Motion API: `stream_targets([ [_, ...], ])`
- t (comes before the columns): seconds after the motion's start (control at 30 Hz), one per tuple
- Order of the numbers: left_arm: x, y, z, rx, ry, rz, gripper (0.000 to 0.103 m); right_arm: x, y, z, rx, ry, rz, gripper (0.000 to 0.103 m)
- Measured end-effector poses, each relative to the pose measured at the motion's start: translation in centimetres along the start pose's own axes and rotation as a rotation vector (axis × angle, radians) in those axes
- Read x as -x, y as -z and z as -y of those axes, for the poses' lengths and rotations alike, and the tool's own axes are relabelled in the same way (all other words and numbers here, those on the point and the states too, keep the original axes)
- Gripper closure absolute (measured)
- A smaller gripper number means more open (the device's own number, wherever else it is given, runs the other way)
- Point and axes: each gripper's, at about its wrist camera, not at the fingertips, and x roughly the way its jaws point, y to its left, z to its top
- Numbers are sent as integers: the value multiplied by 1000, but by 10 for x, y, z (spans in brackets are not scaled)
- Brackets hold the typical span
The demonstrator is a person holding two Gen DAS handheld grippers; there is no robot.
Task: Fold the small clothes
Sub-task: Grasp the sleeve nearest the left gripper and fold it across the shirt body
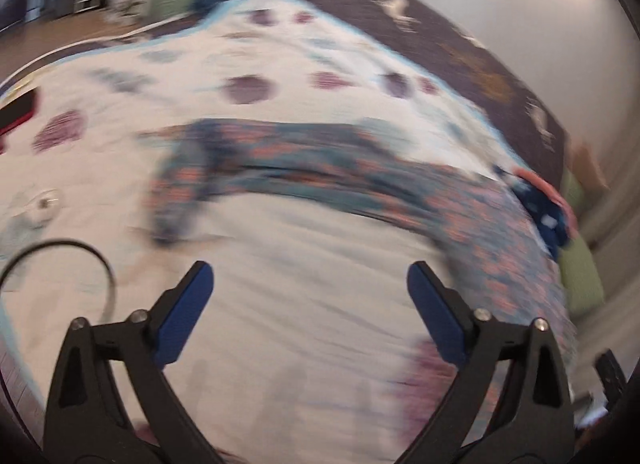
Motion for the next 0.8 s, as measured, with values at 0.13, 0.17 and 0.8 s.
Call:
stream_targets([
  [0.13,-20,-13,-54,100,-98,-4,15,-14,-6,-22,26,-39,-16,4],
  [0.17,-27,-15,-66,119,-118,-12,15,-18,-7,-28,29,-52,-25,4],
  [0.8,-11,-82,6,-66,110,40,96,-39,-7,-27,-23,-45,-85,4],
])
